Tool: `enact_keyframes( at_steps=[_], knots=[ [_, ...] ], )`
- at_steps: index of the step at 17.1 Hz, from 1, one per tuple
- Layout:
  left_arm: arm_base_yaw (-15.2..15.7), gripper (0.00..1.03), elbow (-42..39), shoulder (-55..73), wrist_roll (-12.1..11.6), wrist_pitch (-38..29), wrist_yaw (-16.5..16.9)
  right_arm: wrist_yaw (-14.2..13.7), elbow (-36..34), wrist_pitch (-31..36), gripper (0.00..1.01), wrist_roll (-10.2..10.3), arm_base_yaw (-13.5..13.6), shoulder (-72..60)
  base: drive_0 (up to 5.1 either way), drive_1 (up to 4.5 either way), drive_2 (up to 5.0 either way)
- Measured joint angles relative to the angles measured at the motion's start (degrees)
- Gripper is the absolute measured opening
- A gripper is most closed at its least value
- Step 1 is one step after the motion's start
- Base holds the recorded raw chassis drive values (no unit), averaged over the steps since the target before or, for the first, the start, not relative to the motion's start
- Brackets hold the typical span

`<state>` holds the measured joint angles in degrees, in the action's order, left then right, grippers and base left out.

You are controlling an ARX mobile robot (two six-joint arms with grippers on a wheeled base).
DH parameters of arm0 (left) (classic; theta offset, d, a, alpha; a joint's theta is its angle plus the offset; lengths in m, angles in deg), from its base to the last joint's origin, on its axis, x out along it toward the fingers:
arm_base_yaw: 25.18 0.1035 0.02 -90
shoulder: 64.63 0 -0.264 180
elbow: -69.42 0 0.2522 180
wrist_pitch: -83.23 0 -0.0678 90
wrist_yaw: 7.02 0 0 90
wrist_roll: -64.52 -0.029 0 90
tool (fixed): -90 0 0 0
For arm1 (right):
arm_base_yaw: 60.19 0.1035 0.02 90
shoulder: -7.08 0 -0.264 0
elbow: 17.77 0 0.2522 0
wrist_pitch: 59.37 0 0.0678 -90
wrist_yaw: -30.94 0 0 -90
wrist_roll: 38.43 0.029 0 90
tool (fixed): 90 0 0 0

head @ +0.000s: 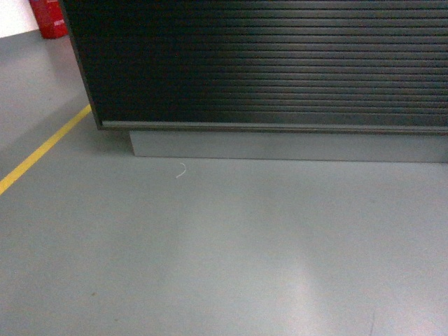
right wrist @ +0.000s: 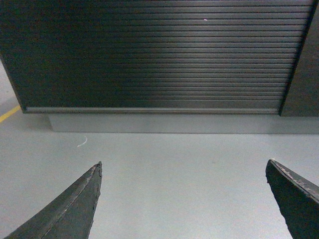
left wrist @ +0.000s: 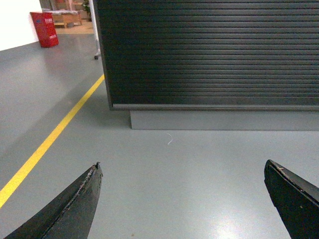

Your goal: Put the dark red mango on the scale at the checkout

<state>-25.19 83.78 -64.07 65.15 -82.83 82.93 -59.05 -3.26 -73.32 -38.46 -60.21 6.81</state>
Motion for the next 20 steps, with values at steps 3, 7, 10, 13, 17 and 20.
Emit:
enact_keyframes(
  at_steps=[3,7,10,13,17,20],
  knots=[
    [0.0,0.98,0.0,0.0,0.0,0.0,0.0,0.0,0.0,0.0,0.98,0.0,0.0,0.0,0.0,3.33,-3.4],
    [0.0,0.98,0.0,0.0,0.0,0.0,0.1,0.0,0.0,0.0,0.98,0.0,0.0,0.0,0.0,3.33,-3.4],
    [0.0,0.98,0.0,0.0,0.0,-0.1,0.0,0.0,0.0,0.0,0.98,0.0,0.0,0.0,0.0,3.51,-3.4],
    [0.0,0.98,0.0,0.0,0.0,0.0,0.1,0.0,0.0,-0.2,0.98,0.0,0.0,0.0,0.1,3.55,-3.4],
    [0.0,0.98,0.0,0.0,0.0,0.0,0.0,0.0,0.0,0.0,0.98,0.0,0.0,0.0,0.1,3.61,-3.3],
    [0.0,0.98,0.0,0.0,0.0,0.0,0.0,0.0,0.0,0.0,0.98,0.0,0.0,0.0,0.1,3.46,-3.3]
  ],
)
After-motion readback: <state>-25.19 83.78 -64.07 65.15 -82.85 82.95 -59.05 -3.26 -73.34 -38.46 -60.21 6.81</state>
